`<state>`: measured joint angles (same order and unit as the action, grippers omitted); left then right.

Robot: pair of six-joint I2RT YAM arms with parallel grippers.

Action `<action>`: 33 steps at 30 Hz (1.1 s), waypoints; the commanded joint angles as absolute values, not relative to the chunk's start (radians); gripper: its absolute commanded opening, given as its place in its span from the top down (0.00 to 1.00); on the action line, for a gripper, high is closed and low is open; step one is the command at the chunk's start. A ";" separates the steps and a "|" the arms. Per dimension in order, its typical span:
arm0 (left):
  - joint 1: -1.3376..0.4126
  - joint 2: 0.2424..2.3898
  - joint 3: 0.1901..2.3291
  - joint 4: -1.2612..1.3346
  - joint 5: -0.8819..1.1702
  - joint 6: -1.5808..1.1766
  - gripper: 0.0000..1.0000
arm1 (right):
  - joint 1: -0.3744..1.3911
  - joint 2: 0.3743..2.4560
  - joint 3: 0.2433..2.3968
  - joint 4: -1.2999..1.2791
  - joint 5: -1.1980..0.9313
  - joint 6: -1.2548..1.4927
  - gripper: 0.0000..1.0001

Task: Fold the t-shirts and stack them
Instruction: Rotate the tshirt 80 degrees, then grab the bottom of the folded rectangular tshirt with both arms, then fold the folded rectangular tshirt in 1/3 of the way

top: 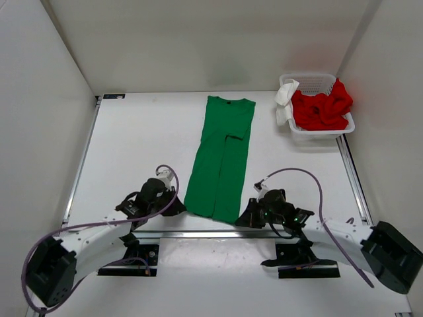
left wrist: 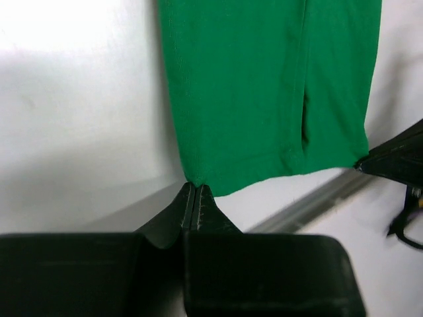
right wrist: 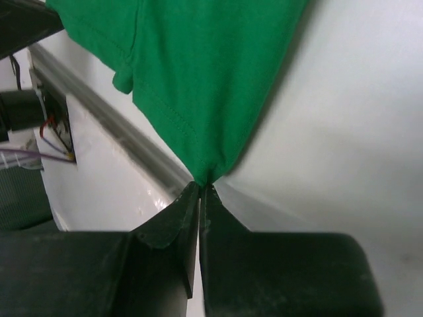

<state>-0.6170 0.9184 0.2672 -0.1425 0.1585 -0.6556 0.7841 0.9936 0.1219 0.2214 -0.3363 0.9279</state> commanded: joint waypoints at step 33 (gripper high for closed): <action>-0.403 1.916 1.417 -0.334 0.169 -0.520 1.00 | 0.117 1.630 0.871 0.109 -0.569 0.542 1.00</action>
